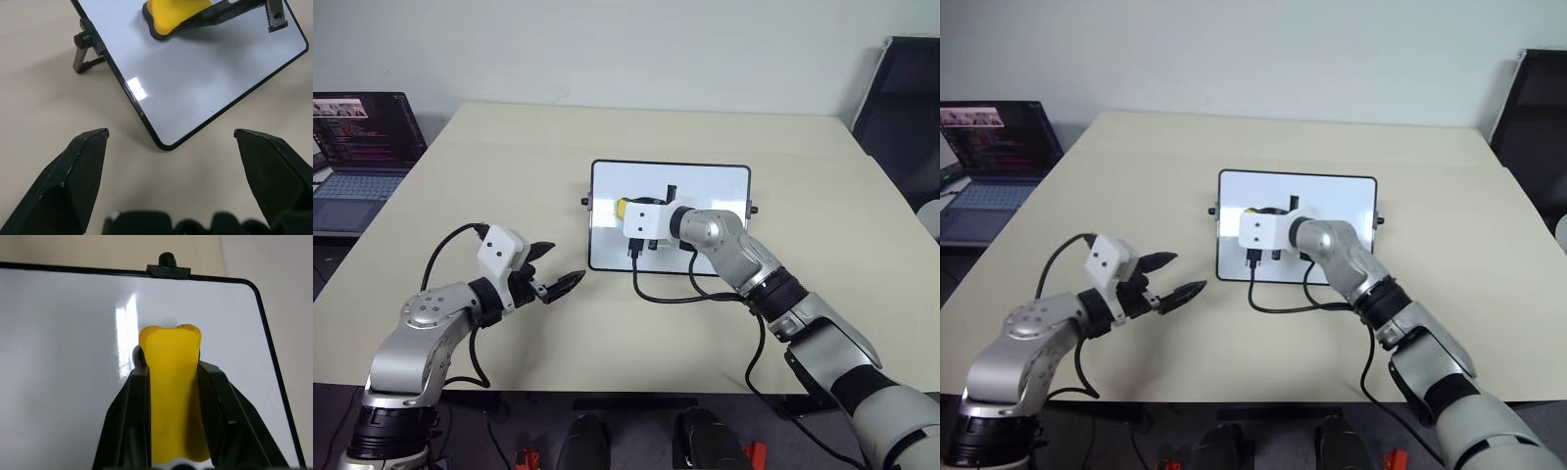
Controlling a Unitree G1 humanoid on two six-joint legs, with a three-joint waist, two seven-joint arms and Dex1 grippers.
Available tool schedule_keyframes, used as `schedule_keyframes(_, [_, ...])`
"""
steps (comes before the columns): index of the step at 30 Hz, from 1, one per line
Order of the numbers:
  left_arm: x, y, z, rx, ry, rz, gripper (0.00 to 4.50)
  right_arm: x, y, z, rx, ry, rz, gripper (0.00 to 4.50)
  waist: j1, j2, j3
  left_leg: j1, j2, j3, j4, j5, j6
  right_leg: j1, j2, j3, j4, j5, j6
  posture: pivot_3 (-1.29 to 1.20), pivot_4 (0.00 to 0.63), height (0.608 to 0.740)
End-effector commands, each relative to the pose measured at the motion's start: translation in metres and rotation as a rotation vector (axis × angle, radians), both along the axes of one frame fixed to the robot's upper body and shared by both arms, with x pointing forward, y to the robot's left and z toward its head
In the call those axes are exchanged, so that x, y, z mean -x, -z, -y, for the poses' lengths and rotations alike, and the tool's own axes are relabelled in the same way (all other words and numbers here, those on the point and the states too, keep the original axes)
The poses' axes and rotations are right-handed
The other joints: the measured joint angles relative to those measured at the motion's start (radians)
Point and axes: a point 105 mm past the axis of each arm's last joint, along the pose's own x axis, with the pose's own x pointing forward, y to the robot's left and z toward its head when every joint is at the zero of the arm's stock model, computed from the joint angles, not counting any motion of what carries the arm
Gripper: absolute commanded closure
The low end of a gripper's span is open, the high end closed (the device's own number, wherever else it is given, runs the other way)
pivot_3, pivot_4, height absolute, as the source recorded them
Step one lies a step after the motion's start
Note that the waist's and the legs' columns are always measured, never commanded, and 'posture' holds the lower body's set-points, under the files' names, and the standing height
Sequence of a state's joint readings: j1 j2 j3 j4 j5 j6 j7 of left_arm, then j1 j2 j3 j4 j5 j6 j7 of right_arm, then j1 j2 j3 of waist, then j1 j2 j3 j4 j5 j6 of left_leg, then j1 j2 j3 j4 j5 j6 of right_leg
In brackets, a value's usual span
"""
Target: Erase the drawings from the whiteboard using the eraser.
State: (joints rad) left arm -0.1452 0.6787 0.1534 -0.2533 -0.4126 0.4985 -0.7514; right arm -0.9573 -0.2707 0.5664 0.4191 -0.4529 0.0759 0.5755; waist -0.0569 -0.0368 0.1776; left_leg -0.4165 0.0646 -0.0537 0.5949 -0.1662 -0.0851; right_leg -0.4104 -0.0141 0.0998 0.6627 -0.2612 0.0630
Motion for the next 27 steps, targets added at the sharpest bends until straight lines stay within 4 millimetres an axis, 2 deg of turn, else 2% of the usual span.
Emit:
schedule_keyframes(1, [-0.002,-0.007,0.002,-0.003,0.013,0.038,0.0,0.01,0.028,0.008,0.099,-0.035,-0.092,3.51,0.0,0.0,0.0,0.0,0.0,0.0,-0.001,0.0,0.0,0.0,0.0,0.0,0.0,-0.001,0.0,0.0,0.15,0.74])
schedule_keyframes(5, [-0.004,-0.008,0.005,-0.001,0.033,0.043,0.0,0.019,0.025,0.005,0.059,-0.062,-0.084,3.51,0.0,0.0,0.0,0.0,0.0,0.0,-0.002,0.0,0.0,-0.001,0.001,-0.001,0.001,-0.001,0.001,0.0,0.15,0.74])
schedule_keyframes(7, [-0.005,-0.01,0.01,0.0,0.056,0.049,0.0,0.018,0.011,0.01,-0.032,-0.022,-0.063,3.51,0.001,0.0,0.0,0.0,0.0,0.0,-0.002,0.0,0.0,-0.001,0.001,0.0,0.0,-0.001,0.001,0.0,0.15,0.74])
schedule_keyframes(8, [-0.006,-0.013,0.014,-0.007,0.081,0.06,0.0,0.017,-0.003,0.017,-0.148,0.03,-0.07,3.51,0.002,0.0,0.0,-0.001,0.0,0.0,-0.002,0.0,0.0,-0.001,0.001,0.0,0.0,-0.001,0.001,0.0,0.15,0.74])
schedule_keyframes(9, [-0.008,-0.017,0.021,-0.01,0.113,0.074,0.0,0.017,-0.015,0.031,-0.273,0.099,-0.085,3.51,0.007,0.0,0.001,-0.001,0.0,0.0,-0.002,0.0,0.0,-0.001,0.001,0.0,0.0,-0.001,0.001,0.0,0.15,0.74])
schedule_keyframes(11, [-0.01,-0.025,0.032,-0.004,0.161,0.096,0.0,0.02,-0.026,0.061,-0.459,0.232,-0.135,3.51,0.019,0.0,0.001,-0.003,0.0,-0.001,-0.001,0.0,0.0,-0.001,0.0,-0.001,0.0,-0.001,0.001,0.0,0.15,0.74])
schedule_keyframes(12, [-0.01,-0.029,0.04,-0.004,0.2,0.107,0.0,0.025,-0.024,0.08,-0.526,0.306,-0.167,3.51,0.021,0.0,0.001,-0.004,0.0,-0.001,-0.001,0.0,0.0,-0.002,0.001,-0.001,0.0,-0.001,0.001,0.0,0.15,0.74])
schedule_keyframes(16, [-0.009,-0.037,0.063,-0.003,0.307,0.124,0.0,0.047,-0.023,0.125,-0.724,0.478,-0.217,3.51,0.024,0.0,0.001,-0.005,0.0,-0.001,-0.002,-0.001,-0.001,-0.003,0.001,-0.001,-0.001,-0.002,0.004,0.0,0.15,0.74])
schedule_keyframes(18, [-0.009,-0.039,0.083,-0.022,0.399,0.135,0.0,0.062,-0.024,0.152,-0.839,0.585,-0.212,3.51,0.025,0.001,0.001,-0.006,0.0,-0.001,-0.002,-0.001,-0.001,-0.004,0.001,-0.001,0.0,-0.002,0.005,0.0,0.15,0.74])
schedule_keyframes(20, [-0.008,-0.042,0.107,-0.019,0.502,0.148,0.0,0.078,-0.021,0.176,-0.919,0.689,-0.209,3.51,0.025,0.001,0.002,-0.007,0.0,-0.001,-0.002,-0.001,-0.001,-0.005,0.001,-0.001,0.0,-0.002,0.005,0.0,0.15,0.74])
schedule_keyframes(23, [-0.006,-0.044,0.142,-0.029,0.664,0.155,0.0,0.091,-0.006,0.212,-0.926,0.884,-0.157,3.51,0.024,0.001,0.001,-0.008,0.0,-0.001,-0.001,-0.001,-0.001,-0.005,0.001,-0.001,-0.001,-0.002,0.005,0.0,0.15,0.74])
schedule_keyframes(27, [-0.001,-0.042,0.177,-0.062,0.824,0.152,0.0,0.096,0.02,0.233,-0.988,1.032,-0.249,3.51,0.012,0.002,0.001,-0.007,-0.001,0.0,0.0,-0.001,-0.001,-0.004,0.001,0.001,0.0,-0.003,0.003,0.0,0.15,0.74])
